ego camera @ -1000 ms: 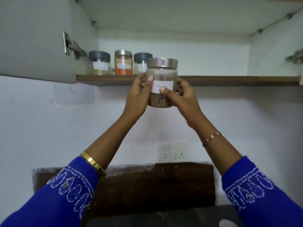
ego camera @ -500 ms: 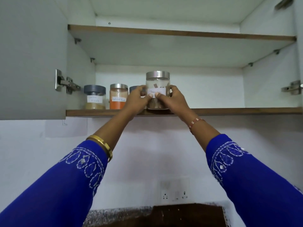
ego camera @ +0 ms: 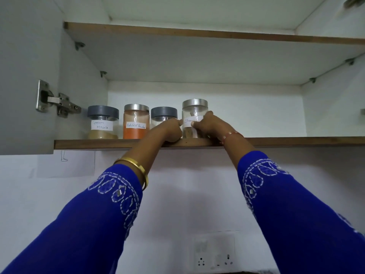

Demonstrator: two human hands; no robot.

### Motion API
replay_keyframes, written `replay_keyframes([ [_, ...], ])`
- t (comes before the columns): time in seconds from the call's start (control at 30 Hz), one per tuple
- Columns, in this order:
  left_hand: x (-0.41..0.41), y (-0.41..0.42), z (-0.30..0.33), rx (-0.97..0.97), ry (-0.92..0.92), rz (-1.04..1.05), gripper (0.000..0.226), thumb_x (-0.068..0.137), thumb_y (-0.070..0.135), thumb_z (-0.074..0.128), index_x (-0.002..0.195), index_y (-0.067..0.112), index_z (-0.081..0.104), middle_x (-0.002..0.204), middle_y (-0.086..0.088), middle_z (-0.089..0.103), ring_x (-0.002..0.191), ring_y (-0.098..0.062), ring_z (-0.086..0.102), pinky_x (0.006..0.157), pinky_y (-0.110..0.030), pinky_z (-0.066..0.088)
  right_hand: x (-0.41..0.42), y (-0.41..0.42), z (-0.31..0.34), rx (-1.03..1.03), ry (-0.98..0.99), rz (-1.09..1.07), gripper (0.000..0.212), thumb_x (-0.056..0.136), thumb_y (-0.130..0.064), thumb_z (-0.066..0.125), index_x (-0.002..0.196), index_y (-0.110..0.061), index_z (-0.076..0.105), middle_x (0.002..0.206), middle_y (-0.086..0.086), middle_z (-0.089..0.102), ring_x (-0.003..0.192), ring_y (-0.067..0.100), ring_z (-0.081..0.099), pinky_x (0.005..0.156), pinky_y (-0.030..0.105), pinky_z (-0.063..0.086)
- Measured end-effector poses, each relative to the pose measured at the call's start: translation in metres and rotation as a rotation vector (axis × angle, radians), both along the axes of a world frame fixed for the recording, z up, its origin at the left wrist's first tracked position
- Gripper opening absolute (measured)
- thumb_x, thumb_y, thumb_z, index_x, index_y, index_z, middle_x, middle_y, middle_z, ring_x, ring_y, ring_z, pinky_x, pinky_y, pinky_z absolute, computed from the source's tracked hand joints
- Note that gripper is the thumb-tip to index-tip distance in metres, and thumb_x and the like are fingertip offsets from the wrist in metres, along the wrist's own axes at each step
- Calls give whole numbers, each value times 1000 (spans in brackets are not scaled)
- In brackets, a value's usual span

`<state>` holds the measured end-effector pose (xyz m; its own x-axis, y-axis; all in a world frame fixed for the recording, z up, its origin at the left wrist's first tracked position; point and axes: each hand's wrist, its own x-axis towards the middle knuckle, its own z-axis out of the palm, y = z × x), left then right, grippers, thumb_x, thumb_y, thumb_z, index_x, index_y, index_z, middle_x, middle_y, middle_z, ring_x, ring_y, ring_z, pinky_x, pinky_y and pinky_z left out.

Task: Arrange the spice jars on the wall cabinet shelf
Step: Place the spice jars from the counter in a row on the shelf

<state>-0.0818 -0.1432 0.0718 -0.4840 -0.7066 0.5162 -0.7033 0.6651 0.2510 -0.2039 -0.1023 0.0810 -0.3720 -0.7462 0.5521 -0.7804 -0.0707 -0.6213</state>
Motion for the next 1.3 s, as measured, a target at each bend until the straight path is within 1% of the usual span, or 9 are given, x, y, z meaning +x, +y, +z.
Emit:
replay_keyframes([
  [0.13, 5, -2, 2, 30, 101, -38, 51, 92, 2, 31, 141, 14, 34, 150, -11, 32, 135, -27, 33, 108, -32, 29, -2, -14, 5, 64, 26, -48, 67, 94, -26, 54, 143, 5, 22, 142, 18, 43, 130, 32, 44, 106, 36, 35],
  [0.23, 14, -8, 3, 130, 278, -87, 34, 91, -1, 30, 115, 11, 51, 123, -18, 47, 113, -29, 46, 97, -35, 40, -4, -17, 7, 122, 108, -80, 54, 95, -27, 50, 138, 4, 36, 137, 18, 48, 125, 31, 48, 103, 36, 37],
  [0.37, 22, -11, 4, 271, 431, -174, 23, 91, -2, 30, 101, 12, 46, 107, -11, 44, 97, -21, 41, 66, -24, 37, -16, -20, 1, 216, 264, -145, 32, 96, -23, 48, 120, -2, 54, 115, 11, 56, 101, 27, 52, 88, 31, 41],
  [0.7, 18, -18, 3, 196, 488, -178, 19, 89, -1, 34, 95, 8, 50, 79, -7, 44, 79, -20, 41, 56, -23, 31, -8, -23, 4, 247, 317, -102, 35, 95, -23, 50, 123, -1, 53, 130, 16, 55, 96, 24, 50, 80, 29, 34],
  [0.87, 16, -19, -3, 3, 483, -141, 21, 87, 1, 41, 83, 12, 58, 95, -12, 61, 94, -21, 49, 66, -24, 39, -6, -15, 1, -8, 116, -31, 45, 94, -22, 53, 129, 5, 47, 134, 19, 51, 112, 30, 52, 94, 33, 42],
  [0.97, 17, -10, -13, -157, 479, -101, 36, 87, 5, 43, 118, 8, 61, 129, -11, 59, 118, -22, 53, 97, -26, 40, 0, -4, -7, -324, 137, -93, 39, 93, -13, 50, 125, 9, 50, 130, 23, 54, 120, 32, 51, 91, 28, 40],
  [1.1, 25, 13, -38, -311, 654, -211, 36, 88, 3, 43, 117, 10, 63, 120, -6, 65, 108, -12, 59, 86, -12, 38, 14, 16, -30, -496, 160, -13, 38, 91, -8, 50, 128, 0, 55, 127, 19, 58, 120, 29, 52, 95, 23, 38],
  [1.2, 38, 32, -61, -360, 787, -279, 33, 88, 2, 44, 114, 8, 64, 118, -8, 65, 110, -17, 58, 91, -19, 44, 32, 38, -58, -626, 123, 37, 35, 90, -7, 52, 124, -1, 58, 125, 16, 59, 118, 26, 54, 90, 13, 34],
  [1.3, 51, 57, -93, -308, 856, -352, 31, 89, 2, 46, 114, 6, 63, 114, -5, 66, 102, -8, 60, 84, -7, 46, 54, 63, -89, -680, 53, 113, 32, 89, -6, 53, 120, -1, 61, 121, 15, 60, 108, 26, 59, 91, 24, 44],
])
